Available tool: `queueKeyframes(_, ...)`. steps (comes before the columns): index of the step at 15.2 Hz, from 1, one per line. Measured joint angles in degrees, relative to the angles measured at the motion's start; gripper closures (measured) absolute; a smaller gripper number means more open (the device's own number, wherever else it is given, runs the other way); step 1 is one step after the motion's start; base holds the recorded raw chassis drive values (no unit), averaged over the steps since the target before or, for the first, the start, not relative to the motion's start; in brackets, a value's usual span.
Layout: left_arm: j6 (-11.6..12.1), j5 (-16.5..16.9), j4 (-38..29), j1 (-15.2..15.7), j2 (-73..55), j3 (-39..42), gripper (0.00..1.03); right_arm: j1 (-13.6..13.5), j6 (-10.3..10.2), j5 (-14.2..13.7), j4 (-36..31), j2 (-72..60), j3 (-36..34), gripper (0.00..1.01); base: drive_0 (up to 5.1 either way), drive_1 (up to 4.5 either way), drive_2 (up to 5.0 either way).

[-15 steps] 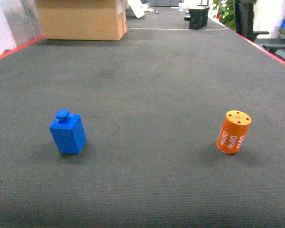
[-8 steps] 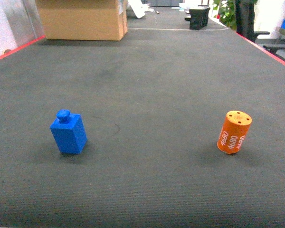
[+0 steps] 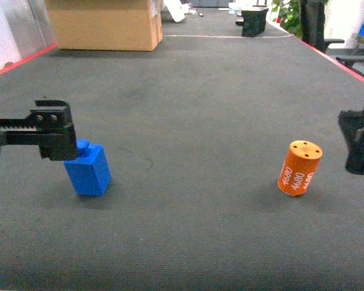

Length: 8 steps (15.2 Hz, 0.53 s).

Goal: Sort blue parts and orange caps into right shelf containers

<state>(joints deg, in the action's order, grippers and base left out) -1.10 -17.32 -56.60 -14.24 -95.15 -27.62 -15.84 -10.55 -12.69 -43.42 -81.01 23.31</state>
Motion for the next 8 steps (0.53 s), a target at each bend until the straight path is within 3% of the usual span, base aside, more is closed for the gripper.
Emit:
queueKeyframes(4, -0.50, 3.54, 0.94, -0.31, -9.03, -4.72, 0.05, -1.53, 0.02, -0.11, -1.27, -10.58, 3.19, 0.03, 0.0, 0.00, 0.0)
queueKeyframes(8, -2.23, 4.59, 0.70, 0.09, -15.06, -6.25, 0.05, -2.64, 0.09, -0.42, -1.57, -17.51, 5.64, 0.03, 0.0, 0.00, 0.0)
